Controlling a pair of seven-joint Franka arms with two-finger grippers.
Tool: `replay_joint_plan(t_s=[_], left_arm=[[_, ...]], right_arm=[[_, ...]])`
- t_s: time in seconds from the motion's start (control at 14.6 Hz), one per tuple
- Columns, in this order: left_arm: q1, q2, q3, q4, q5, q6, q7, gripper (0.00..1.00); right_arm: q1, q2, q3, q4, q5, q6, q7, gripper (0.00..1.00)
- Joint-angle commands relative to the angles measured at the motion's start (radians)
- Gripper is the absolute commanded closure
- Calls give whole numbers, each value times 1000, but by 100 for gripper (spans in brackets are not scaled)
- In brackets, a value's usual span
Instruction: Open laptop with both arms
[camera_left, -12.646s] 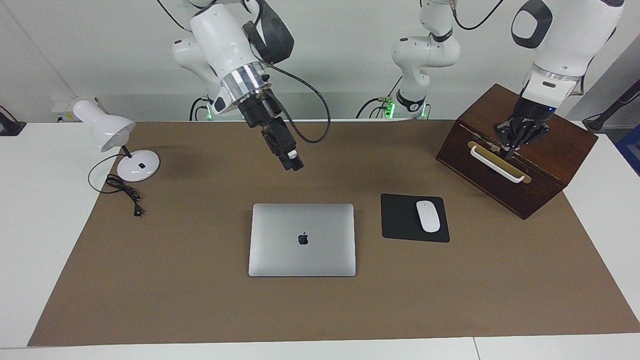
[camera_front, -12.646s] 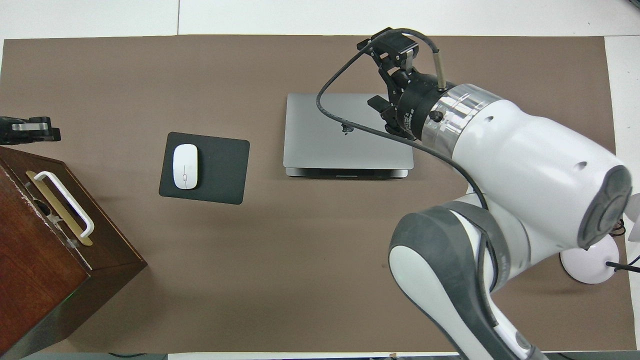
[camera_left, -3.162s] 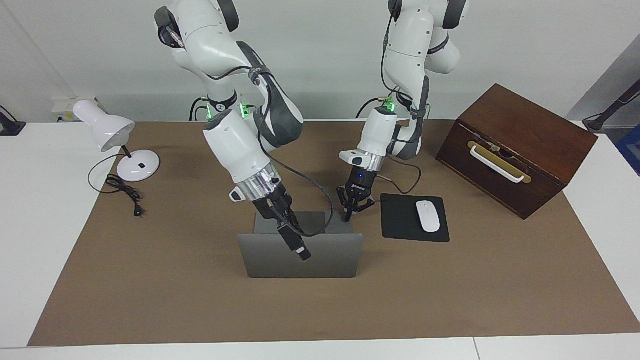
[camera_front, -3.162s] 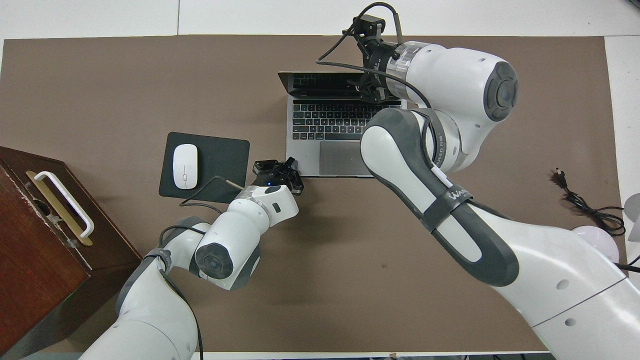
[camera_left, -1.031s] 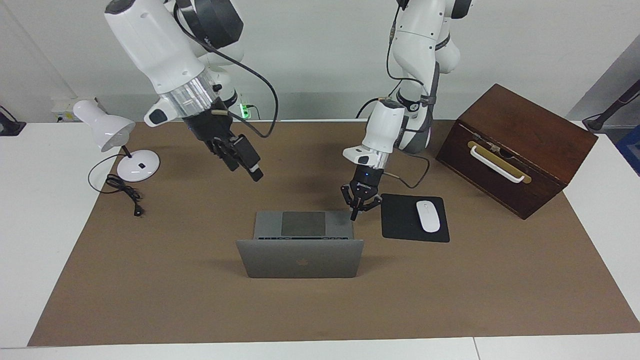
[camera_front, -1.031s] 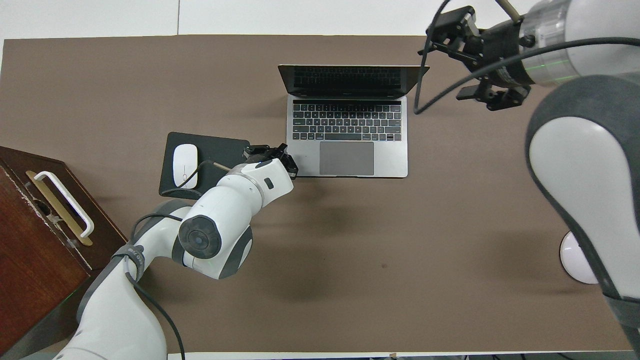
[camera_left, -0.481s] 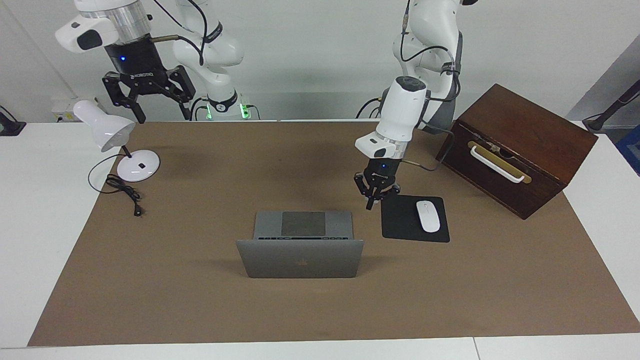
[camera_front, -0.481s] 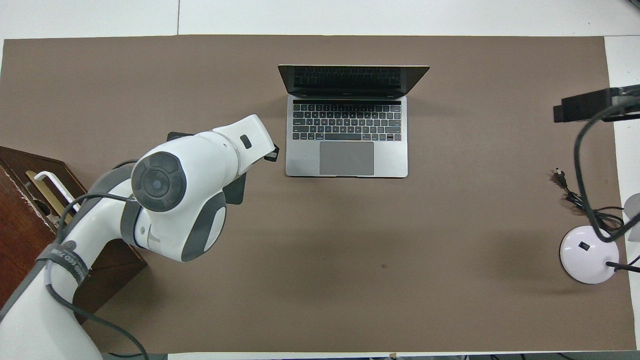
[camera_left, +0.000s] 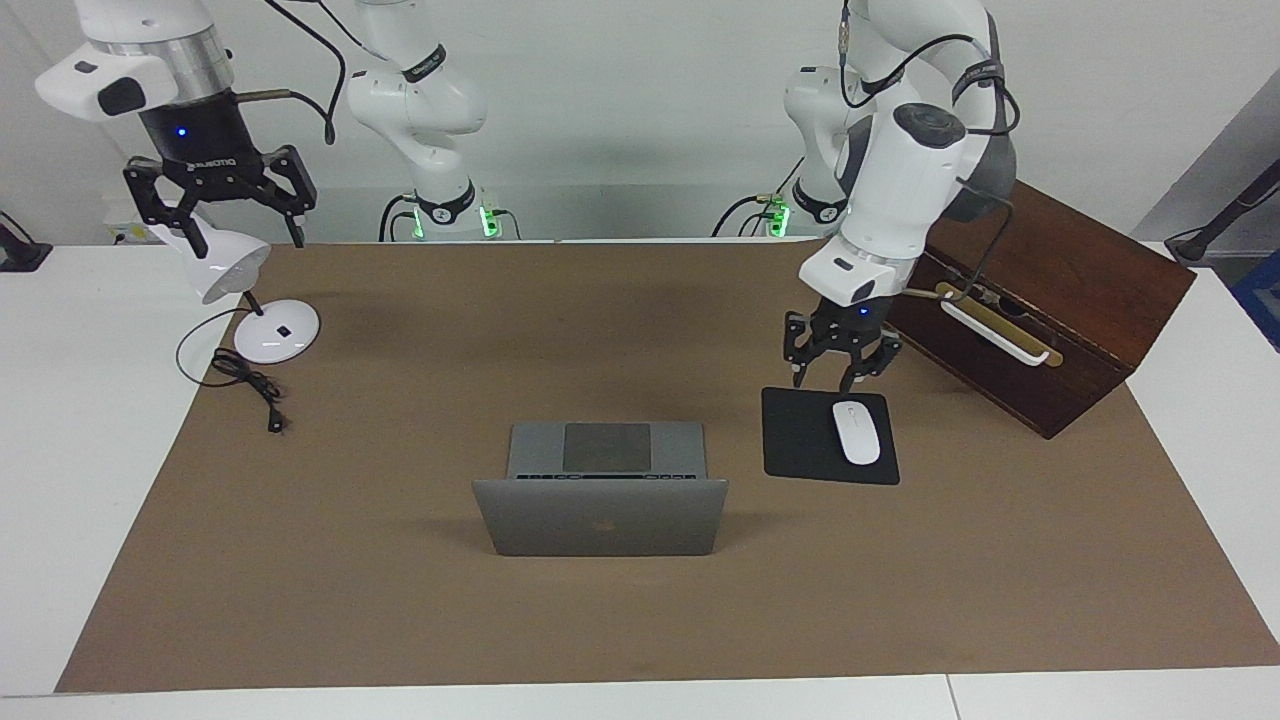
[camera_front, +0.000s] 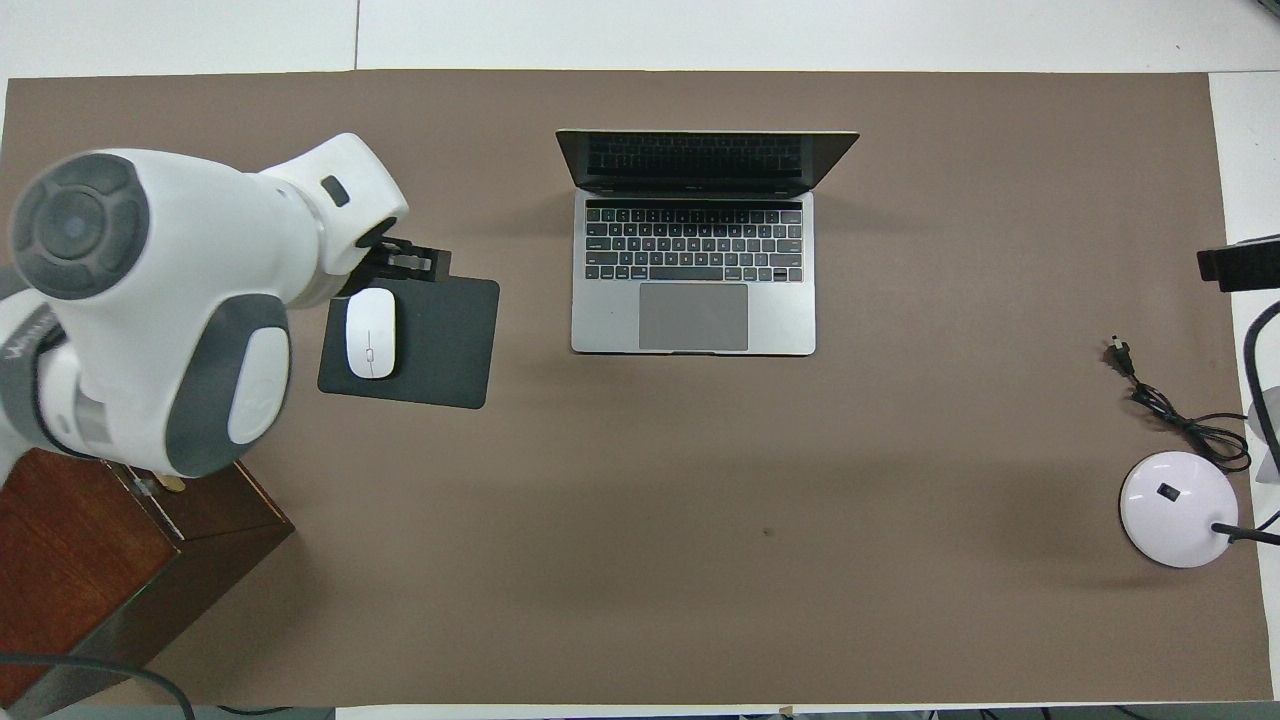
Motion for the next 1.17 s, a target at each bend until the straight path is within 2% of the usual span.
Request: replay_joint_plan(t_s=[0.0,0.14,0.41,0.82,1.1], left_arm=[[91,-27,-8,93,1,-183,-10,0],[146,-54,-8,121,9,-254,-3,0],[239,-129,-7,108,15,-331,14,0],[327,-147,-5,111,18,-406,13,0],[338,-147,0,122,18,-452,11,0]], right_arm=[[-18,-38,11,-76,38,20,113,0],[-18,-36,5,-82,55,19,178,0],[-9,-37,-4,-82,55,9,205,0],[5,-41,-30,-89,51,15,218,0],[-4,-37,-29,-83,46,17,213,0]])
